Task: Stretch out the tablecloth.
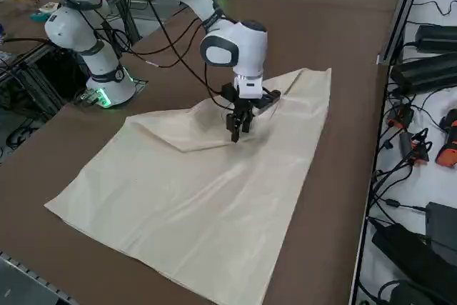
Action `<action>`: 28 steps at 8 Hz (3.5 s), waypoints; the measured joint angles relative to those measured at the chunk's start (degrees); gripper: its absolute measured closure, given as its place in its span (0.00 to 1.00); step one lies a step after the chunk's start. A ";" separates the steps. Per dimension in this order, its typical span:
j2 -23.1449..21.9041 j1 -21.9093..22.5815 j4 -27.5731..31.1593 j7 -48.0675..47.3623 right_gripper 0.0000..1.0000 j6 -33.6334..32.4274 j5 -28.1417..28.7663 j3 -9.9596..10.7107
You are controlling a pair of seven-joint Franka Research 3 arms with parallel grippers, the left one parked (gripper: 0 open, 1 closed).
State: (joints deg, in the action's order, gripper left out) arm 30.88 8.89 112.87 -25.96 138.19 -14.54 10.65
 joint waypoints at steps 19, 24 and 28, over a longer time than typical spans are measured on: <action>-3.86 -11.55 -7.37 16.49 0.98 -22.75 19.49 -16.97; -5.38 -11.51 -6.49 20.09 0.98 -31.88 21.63 -23.84; -5.40 -11.34 -3.14 20.10 0.98 -31.99 25.38 -29.63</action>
State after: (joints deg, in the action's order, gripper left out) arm 25.48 -2.45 109.73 -5.86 106.19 10.84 -18.98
